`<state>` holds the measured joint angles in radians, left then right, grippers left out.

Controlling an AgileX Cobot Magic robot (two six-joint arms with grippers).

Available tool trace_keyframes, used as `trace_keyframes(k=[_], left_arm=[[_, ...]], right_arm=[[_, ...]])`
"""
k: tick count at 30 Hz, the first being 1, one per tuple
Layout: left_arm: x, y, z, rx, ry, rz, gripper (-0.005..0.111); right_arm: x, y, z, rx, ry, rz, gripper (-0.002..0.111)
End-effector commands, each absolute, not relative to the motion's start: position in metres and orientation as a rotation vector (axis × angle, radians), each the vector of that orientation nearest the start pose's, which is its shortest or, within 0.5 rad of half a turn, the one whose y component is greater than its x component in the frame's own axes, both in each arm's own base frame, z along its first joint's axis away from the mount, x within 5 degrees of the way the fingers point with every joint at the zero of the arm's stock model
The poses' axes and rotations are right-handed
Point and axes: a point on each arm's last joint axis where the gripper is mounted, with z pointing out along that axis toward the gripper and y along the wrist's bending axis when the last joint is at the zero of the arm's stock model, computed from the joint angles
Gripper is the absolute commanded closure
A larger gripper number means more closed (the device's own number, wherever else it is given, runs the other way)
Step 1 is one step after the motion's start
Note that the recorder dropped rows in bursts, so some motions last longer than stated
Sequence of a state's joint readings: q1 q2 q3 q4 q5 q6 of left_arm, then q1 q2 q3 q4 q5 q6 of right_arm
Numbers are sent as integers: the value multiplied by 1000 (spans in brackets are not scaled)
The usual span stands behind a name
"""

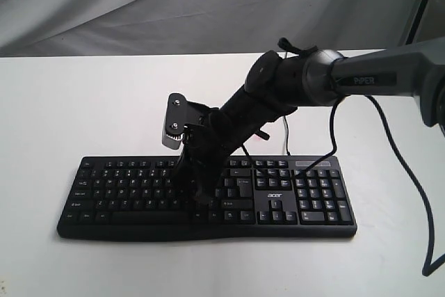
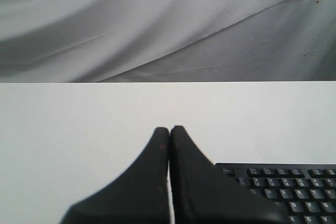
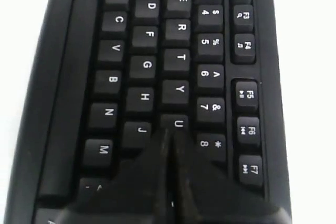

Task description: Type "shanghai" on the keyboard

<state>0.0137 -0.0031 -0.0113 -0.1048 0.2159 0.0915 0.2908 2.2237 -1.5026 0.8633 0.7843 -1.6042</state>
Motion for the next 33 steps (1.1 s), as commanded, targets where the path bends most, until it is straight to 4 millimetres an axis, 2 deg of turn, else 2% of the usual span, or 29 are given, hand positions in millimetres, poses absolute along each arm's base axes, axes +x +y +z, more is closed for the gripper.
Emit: trace_keyframes(k=[1,10,15,24,33], left_arm=[[55,-2,198,-4,1685,-24,106],[55,-2,198,-4,1685,-24,106],[55,-2,198,-4,1685,-24,106],[55,-2,198,-4,1685,-24,106],[55,-2,198,-4,1685,-24,106]], right_arm=[[407,176,136,-1582,2024,584,108],[406,176,146,-1570,2018,582,108],[404,175,164,-1532,2023,571,108],[394,173,216,-1432,2007,576,108],[374,166,282,-1337,1943,532,108]])
